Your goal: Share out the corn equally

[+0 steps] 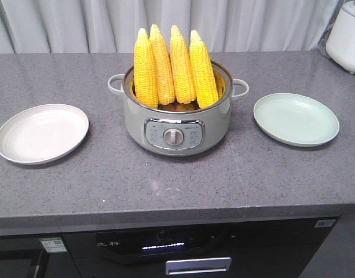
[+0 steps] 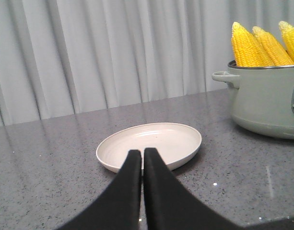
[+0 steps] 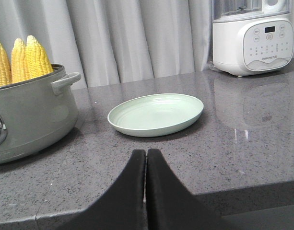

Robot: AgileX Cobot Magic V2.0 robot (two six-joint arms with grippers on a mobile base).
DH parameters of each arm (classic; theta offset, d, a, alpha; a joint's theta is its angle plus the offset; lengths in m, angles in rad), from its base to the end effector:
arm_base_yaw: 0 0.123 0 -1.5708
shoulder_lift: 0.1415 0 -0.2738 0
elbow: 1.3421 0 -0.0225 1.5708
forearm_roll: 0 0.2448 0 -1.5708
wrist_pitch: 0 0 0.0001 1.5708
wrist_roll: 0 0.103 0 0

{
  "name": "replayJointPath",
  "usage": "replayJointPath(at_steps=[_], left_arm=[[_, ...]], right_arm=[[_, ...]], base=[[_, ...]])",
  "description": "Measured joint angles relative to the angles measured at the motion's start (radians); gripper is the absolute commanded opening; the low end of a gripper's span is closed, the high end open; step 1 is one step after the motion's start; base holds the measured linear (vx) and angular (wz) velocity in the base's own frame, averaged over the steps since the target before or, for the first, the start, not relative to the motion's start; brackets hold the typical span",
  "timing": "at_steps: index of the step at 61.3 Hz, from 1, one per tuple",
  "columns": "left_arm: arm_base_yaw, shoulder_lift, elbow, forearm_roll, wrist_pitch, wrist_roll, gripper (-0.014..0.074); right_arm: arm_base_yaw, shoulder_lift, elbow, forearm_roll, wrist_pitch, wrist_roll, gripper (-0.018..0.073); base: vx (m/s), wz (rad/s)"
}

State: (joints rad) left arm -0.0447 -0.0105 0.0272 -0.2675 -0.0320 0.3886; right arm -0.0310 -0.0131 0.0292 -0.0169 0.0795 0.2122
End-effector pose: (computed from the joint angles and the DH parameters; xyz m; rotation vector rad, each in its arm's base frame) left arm 0.0736 -0.0024 0.2088 0.1149 1.4653 0.0684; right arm 0.0740 -0.0024 0.1969 0.1796 1.5704 0.1276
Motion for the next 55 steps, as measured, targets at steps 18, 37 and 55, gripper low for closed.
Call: replayJointPath(at_steps=[18, 37, 55], left_arm=[[0.000, 0.000, 0.000, 0.000, 0.000, 0.000, -0.0007], [0.000, 0.000, 0.000, 0.000, 0.000, 0.000, -0.0007], [0.000, 0.000, 0.000, 0.000, 0.000, 0.000, -0.0007]], right_arm=[[0.000, 0.000, 0.000, 0.000, 0.000, 0.000, -0.0004], [0.000, 0.000, 0.000, 0.000, 0.000, 0.000, -0.0004], [0.000, 0.000, 0.000, 0.000, 0.000, 0.000, -0.0004]], base=[[0.06, -0.02], [0.05, -0.01], [0.05, -0.01]])
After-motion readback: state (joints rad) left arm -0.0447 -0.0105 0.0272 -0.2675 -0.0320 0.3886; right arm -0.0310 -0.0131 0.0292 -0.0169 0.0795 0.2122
